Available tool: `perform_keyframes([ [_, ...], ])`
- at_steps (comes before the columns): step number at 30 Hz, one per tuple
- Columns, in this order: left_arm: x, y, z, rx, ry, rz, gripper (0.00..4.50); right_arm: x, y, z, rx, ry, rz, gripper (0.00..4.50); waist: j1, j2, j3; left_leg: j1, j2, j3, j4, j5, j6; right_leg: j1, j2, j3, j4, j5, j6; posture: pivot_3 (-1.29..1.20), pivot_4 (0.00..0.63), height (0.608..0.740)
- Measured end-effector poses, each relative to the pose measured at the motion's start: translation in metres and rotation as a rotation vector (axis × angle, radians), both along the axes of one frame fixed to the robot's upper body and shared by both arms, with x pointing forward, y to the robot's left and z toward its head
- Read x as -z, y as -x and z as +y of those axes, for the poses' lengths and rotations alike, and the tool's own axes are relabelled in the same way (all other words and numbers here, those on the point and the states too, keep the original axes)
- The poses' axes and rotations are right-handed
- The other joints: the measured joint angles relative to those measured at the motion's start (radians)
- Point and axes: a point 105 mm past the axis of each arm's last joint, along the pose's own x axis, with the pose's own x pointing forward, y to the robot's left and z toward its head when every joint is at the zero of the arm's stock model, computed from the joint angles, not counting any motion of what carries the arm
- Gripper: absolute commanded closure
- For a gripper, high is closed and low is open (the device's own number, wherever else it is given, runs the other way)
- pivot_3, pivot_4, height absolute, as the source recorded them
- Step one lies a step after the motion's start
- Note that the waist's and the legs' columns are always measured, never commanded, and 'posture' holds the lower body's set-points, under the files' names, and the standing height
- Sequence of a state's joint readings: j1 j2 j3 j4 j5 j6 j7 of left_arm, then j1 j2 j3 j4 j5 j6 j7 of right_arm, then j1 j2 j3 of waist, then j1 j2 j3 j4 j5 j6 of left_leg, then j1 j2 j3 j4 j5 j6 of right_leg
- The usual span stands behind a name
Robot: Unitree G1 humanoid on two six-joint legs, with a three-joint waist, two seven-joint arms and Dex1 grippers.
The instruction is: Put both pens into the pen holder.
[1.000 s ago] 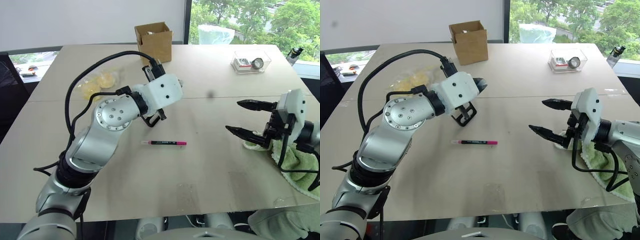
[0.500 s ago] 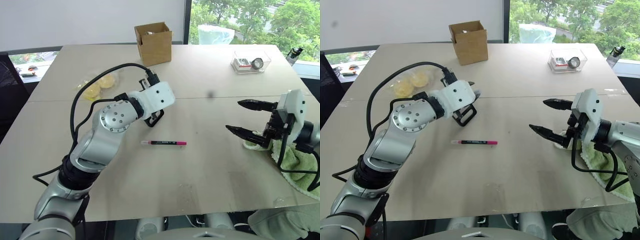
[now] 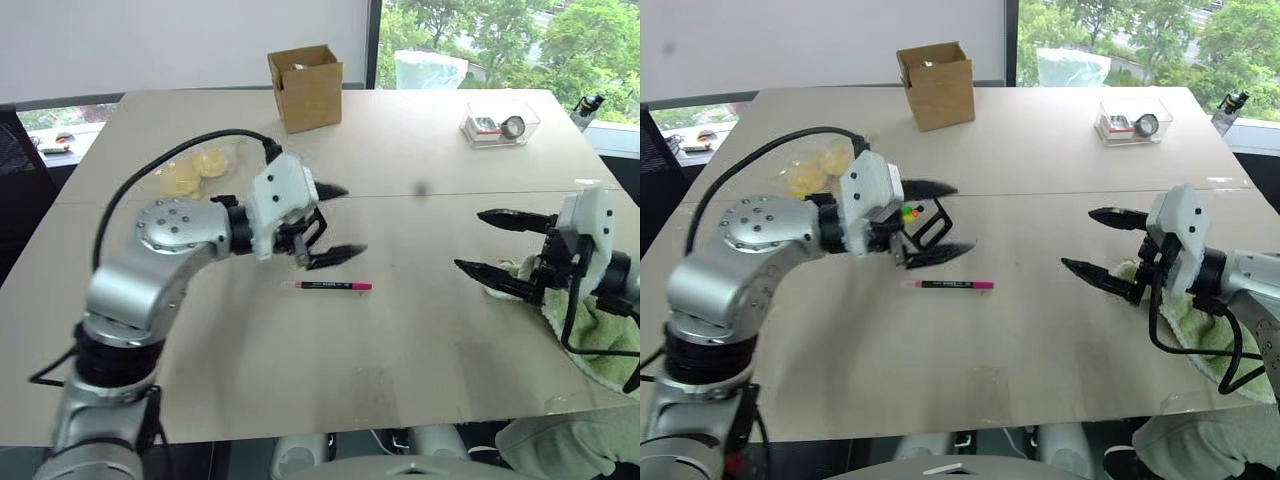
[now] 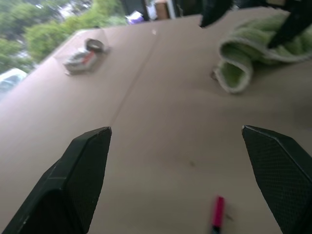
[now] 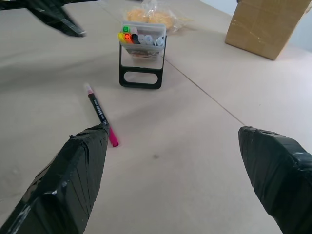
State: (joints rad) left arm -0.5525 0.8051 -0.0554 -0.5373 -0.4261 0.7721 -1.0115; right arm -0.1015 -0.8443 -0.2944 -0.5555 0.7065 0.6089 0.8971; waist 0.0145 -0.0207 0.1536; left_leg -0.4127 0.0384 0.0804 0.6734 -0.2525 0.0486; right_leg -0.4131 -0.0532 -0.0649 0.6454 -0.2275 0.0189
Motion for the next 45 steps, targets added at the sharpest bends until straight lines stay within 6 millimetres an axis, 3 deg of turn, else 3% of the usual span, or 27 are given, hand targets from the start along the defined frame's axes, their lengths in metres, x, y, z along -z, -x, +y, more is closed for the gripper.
perform_keyframes([
  [2, 0.013, -0.003, 0.008, -0.001, -0.124, 0.008, 0.06, 0.003, 0.004, 0.001, -0.003, 0.009, 0.008, 0.00, 0.001, 0.000, 0.000, 0.000, 0.000, 0.000, 0.000, 0.000, 0.000, 0.000, 0.000, 0.000, 0.000, 0.000, 0.000, 0.00, 0.150, 0.740],
  [7, 0.041, -0.004, -0.001, 0.156, -0.322, 0.186, 0.06, 0.023, 0.029, 0.000, -0.036, 0.121, 0.064, 0.00, 0.026, 0.000, 0.000, -0.002, -0.001, -0.001, 0.003, -0.003, 0.004, 0.001, 0.001, 0.000, -0.001, -0.002, 0.003, 0.00, 0.150, 0.740],
  [10, 0.049, -0.007, -0.001, 0.161, -0.382, 0.218, 0.06, 0.027, 0.036, 0.000, -0.059, 0.156, 0.066, 0.00, 0.022, 0.000, 0.000, -0.002, -0.001, 0.001, 0.004, -0.003, 0.005, 0.001, 0.002, 0.002, -0.001, -0.002, 0.003, 0.00, 0.150, 0.740],
  [14, 0.090, -0.019, -0.002, 0.142, -0.567, 0.239, 0.06, 0.030, 0.041, -0.003, -0.064, 0.188, 0.049, 0.00, 0.022, 0.000, 0.000, -0.002, -0.001, 0.001, 0.005, -0.003, 0.005, 0.000, 0.004, 0.004, 0.000, -0.002, 0.003, 0.00, 0.150, 0.740],
  [15, 0.103, -0.018, -0.008, 0.155, -0.600, 0.250, 0.44, 0.029, 0.042, -0.002, -0.065, 0.198, 0.032, 0.00, 0.023, -0.001, 0.000, -0.002, 0.000, -0.001, 0.006, -0.003, 0.005, 0.000, 0.005, 0.005, 0.000, -0.002, 0.003, 0.00, 0.150, 0.740],
  [18, 0.109, -0.024, -0.009, 0.129, -0.638, 0.211, 1.04, 0.030, 0.043, -0.001, -0.056, 0.213, 0.024, 0.00, 0.024, -0.001, 0.000, -0.002, 0.000, -0.001, 0.006, -0.003, 0.005, 0.001, 0.005, 0.005, 0.000, -0.002, 0.004, 0.00, 0.150, 0.740],
  [19, 0.110, -0.022, -0.011, 0.145, -0.646, 0.203, 1.71, 0.032, 0.044, -0.001, -0.050, 0.213, 0.026, 0.00, 0.025, 0.000, -0.001, -0.001, 0.000, 0.000, 0.006, -0.003, 0.006, 0.001, 0.004, 0.005, 0.000, -0.002, 0.004, 0.00, 0.150, 0.740],
  [21, 0.111, -0.020, -0.013, 0.155, -0.643, 0.206, 2.43, 0.032, 0.044, -0.001, -0.040, 0.206, 0.026, 0.00, 0.026, 0.001, -0.002, -0.001, -0.001, -0.001, 0.007, -0.003, 0.006, 0.002, 0.004, 0.006, 0.000, -0.002, 0.004, 0.00, 0.150, 0.740],
  [24, 0.113, -0.019, -0.016, 0.166, -0.633, 0.208, 4.05, 0.033, 0.044, -0.001, -0.023, 0.199, 0.018, 0.00, 0.028, 0.001, -0.002, -0.002, -0.001, -0.003, 0.010, -0.003, 0.007, 0.004, 0.005, 0.007, 0.001, -0.005, 0.000, 0.00, 0.150, 0.740],
  [26, 0.113, -0.021, -0.016, 0.159, -0.628, 0.203, 4.40, 0.032, 0.043, -0.001, -0.018, 0.199, 0.015, 0.00, 0.027, 0.001, -0.002, -0.002, -0.001, -0.003, 0.011, -0.003, 0.008, 0.004, 0.005, 0.008, 0.001, -0.004, 0.000, 0.00, 0.150, 0.740],
  [29, 0.113, -0.020, -0.015, 0.179, -0.639, 0.208, 4.40, 0.032, 0.043, -0.001, -0.013, 0.198, 0.013, 0.00, 0.025, 0.001, -0.002, -0.001, -0.001, -0.003, 0.011, -0.002, 0.009, 0.004, 0.005, 0.008, 0.001, -0.004, 0.000, 0.00, 0.150, 0.740],
  [30, 0.113, -0.018, -0.013, 0.195, -0.650, 0.211, 3.60, 0.032, 0.043, -0.001, -0.012, 0.198, 0.012, 0.00, 0.024, 0.001, -0.002, -0.001, -0.001, -0.003, 0.011, -0.002, 0.009, 0.004, 0.005, 0.008, 0.001, -0.004, 0.000, 0.00, 0.150, 0.740],
  [31, 0.113, -0.018, -0.012, 0.202, -0.655, 0.213, 3.38, 0.032, 0.043, -0.001, -0.011, 0.198, 0.012, 0.00, 0.024, 0.001, -0.002, -0.002, -0.001, -0.003, 0.011, -0.002, 0.009, 0.004, 0.006, 0.008, 0.001, -0.004, 0.000, 0.00, 0.150, 0.740],
  [33, 0.111, -0.019, -0.014, 0.219, -0.666, 0.186, 2.50, 0.032, 0.042, -0.001, -0.007, 0.198, 0.010, 0.00, 0.024, 0.001, -0.002, -0.002, -0.001, -0.003, 0.011, -0.002, 0.009, 0.003, 0.006, 0.008, 0.001, -0.004, 0.000, 0.00, 0.150, 0.740],
  [45, 0.094, -0.026, -0.048, 0.439, -0.719, 0.044, 2.50, 0.035, 0.045, 0.000, 0.023, 0.185, 0.010, 0.00, 0.025, 0.000, -0.002, -0.003, -0.001, -0.002, 0.011, -0.003, 0.010, 0.003, 0.006, 0.010, 0.001, -0.005, 0.001, 0.00, 0.150, 0.740],
])
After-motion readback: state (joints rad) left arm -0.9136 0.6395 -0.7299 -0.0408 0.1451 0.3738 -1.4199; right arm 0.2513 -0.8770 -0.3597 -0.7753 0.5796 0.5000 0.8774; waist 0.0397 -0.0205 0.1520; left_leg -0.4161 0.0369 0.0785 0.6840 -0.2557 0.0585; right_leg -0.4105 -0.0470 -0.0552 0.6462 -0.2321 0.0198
